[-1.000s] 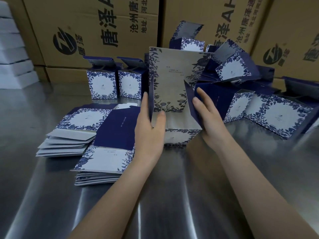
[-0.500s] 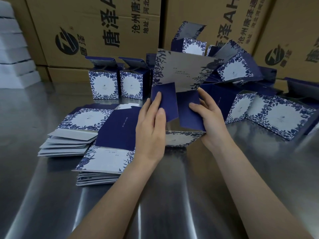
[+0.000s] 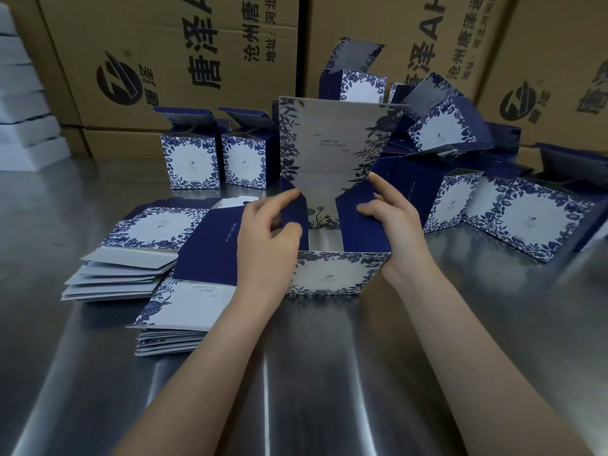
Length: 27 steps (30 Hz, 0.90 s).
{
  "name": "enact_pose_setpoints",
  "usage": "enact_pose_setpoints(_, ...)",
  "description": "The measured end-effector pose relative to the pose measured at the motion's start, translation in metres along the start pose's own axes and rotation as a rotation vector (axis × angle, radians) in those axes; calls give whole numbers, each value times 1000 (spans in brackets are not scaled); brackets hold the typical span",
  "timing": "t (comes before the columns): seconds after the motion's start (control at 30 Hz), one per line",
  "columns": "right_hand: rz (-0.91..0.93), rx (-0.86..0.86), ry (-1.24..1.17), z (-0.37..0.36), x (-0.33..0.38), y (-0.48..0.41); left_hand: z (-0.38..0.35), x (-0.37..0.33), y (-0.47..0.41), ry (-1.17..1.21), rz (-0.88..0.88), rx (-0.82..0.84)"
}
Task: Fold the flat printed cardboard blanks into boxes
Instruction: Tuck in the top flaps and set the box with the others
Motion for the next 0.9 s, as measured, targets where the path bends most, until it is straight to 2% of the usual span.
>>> enact_pose_setpoints(0.17, -76, -5, 6, 1, -2, 0, 3, 2, -7, 141, 101, 97)
enact_pose_setpoints(0.3, -131, 47, -27, -3, -6, 3, 13, 3, -11, 189, 114, 20)
enact_pose_setpoints(0.47, -144, 23, 20, -3, -12, 5, 9, 12, -14, 276, 209, 56)
enact_pose_setpoints(0.67, -80, -89, 114, 3, -6, 2, 12, 19, -18, 196, 236, 41)
enact_pose_setpoints(0.9, -160, 11, 46, 1, -13, 3, 12, 21, -18, 242, 241, 41)
Point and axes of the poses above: each hand's wrist, its own y-axis away from the middle knuckle, its own z-axis out of the back of the hand, x = y × z, the point moved 8 cm from there along -y, towards the middle knuckle, and after that the axes turned 2 degrees about y, right-handed, at the moved point
